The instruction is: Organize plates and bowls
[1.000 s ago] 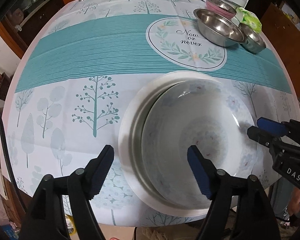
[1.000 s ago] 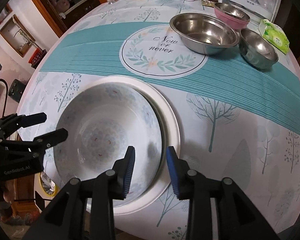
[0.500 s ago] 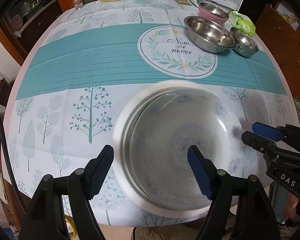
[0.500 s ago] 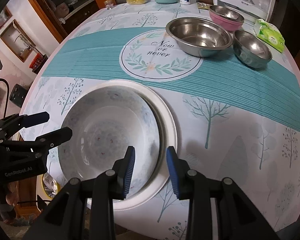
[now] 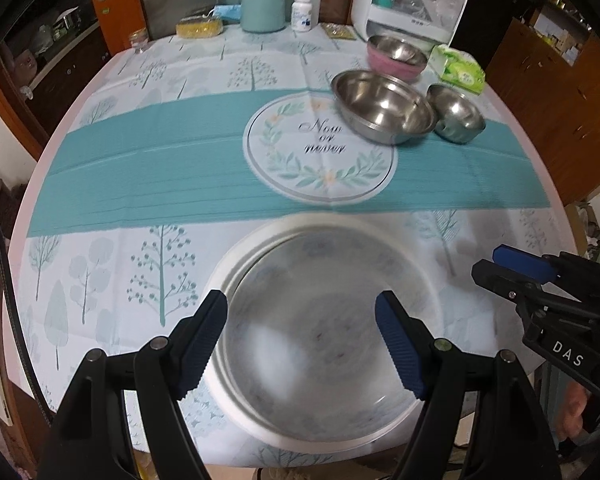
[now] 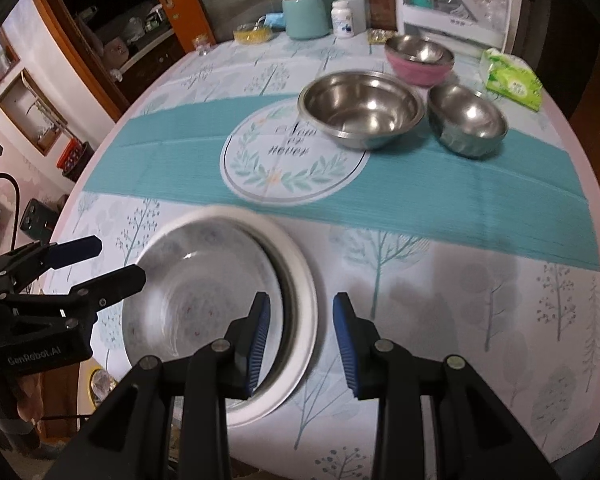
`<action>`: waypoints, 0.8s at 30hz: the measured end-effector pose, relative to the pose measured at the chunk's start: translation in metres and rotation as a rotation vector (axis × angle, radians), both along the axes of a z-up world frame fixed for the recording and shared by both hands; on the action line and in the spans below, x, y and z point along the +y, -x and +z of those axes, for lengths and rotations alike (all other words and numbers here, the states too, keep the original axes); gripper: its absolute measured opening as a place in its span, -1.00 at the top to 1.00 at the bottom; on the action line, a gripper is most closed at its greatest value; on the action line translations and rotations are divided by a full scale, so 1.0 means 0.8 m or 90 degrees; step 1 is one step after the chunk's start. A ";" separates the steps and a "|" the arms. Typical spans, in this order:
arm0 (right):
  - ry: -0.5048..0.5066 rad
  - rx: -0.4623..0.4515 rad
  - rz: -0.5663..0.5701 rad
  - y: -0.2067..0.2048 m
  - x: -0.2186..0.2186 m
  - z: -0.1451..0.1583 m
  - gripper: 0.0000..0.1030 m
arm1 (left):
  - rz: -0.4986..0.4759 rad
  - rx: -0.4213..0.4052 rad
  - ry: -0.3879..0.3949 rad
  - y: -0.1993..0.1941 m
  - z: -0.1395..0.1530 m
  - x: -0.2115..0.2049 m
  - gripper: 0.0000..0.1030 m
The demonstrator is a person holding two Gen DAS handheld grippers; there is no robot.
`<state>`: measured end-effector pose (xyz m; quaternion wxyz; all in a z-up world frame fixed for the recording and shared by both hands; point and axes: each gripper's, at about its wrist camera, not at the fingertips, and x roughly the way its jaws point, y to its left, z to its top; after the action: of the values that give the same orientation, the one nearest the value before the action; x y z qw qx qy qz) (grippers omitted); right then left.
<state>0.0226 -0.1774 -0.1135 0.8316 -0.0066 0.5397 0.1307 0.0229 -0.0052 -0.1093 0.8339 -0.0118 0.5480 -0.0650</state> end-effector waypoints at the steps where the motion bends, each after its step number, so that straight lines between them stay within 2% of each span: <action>1: -0.002 -0.008 -0.003 -0.002 -0.003 0.006 0.36 | -0.001 -0.003 0.004 -0.003 0.003 -0.002 -0.46; 9: -0.008 -0.055 -0.032 -0.021 -0.032 0.041 0.36 | -0.013 -0.048 -0.001 -0.039 0.037 -0.028 -0.46; 16: 0.008 -0.089 -0.062 -0.051 -0.059 0.061 0.36 | -0.025 -0.072 -0.007 -0.084 0.049 -0.048 -0.53; 20: 0.028 -0.097 -0.081 -0.074 -0.067 0.060 0.36 | -0.045 -0.079 -0.016 -0.121 0.049 -0.065 -0.53; 24: 0.023 -0.068 -0.108 -0.113 -0.076 0.047 0.36 | -0.070 -0.082 -0.015 -0.168 0.046 -0.079 -0.53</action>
<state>0.1133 -0.2381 -0.0758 0.8670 0.0175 0.4956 0.0496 0.1573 -0.0685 -0.0725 0.8626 0.0323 0.4940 -0.1045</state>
